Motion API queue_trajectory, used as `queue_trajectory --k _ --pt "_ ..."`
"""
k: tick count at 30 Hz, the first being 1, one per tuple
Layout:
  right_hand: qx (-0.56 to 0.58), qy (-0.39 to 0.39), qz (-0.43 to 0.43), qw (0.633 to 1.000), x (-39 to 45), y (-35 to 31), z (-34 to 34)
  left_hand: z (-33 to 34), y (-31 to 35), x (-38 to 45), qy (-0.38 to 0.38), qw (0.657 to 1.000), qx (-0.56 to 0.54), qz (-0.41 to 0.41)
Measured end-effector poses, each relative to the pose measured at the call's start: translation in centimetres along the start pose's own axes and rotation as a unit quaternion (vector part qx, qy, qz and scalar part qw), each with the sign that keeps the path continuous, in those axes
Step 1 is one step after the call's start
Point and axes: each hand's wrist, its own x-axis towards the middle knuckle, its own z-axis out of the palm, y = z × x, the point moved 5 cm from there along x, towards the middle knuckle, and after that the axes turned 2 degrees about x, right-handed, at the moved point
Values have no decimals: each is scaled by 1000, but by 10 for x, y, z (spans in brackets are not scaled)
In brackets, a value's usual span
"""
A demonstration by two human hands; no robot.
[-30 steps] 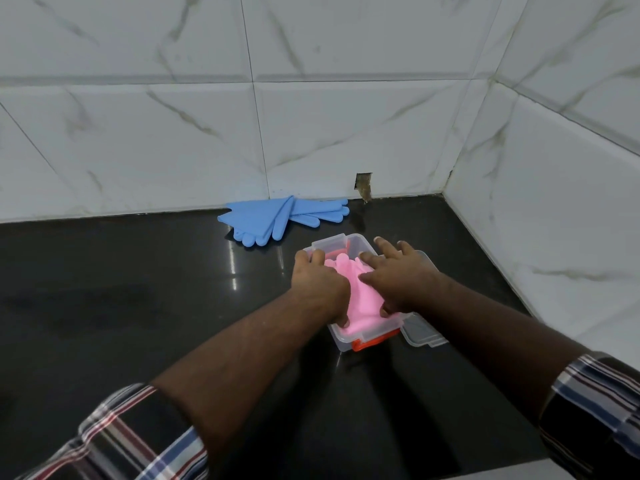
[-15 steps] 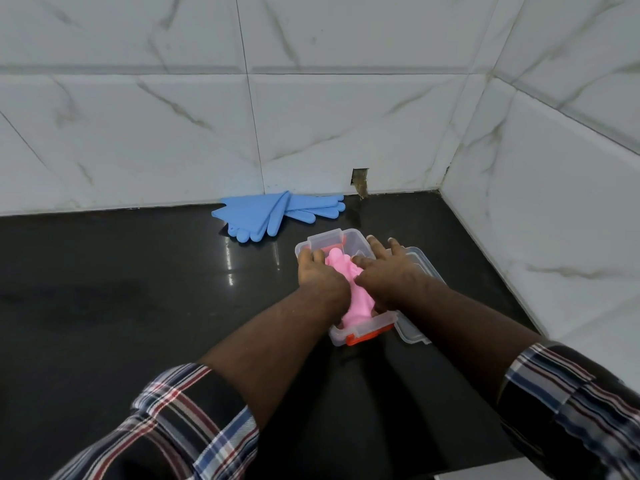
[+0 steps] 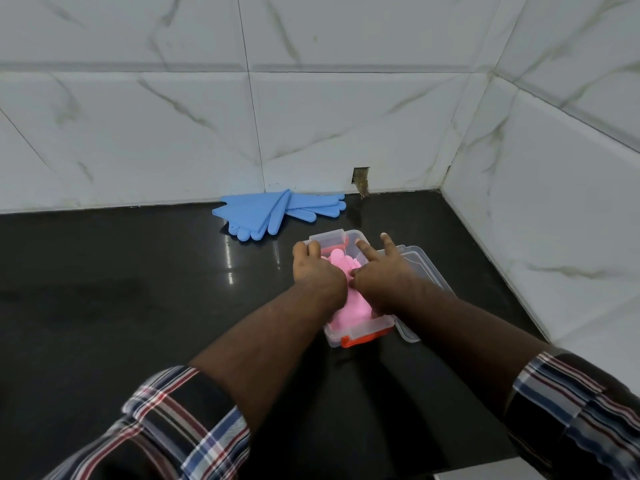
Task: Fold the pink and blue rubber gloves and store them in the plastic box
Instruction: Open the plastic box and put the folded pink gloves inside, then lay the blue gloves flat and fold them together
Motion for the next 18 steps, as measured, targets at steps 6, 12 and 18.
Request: queue_trajectory --k 6,12,18 --pt "25 -4 14 1000 0 2 6 2 4 -1 30 999 -37 25" --pt "36 -24 48 998 -17 24 15 -7 12 -4 158 964 -200 75" --pt "72 -46 68 994 -28 40 22 -12 21 -7 212 907 -343 118"
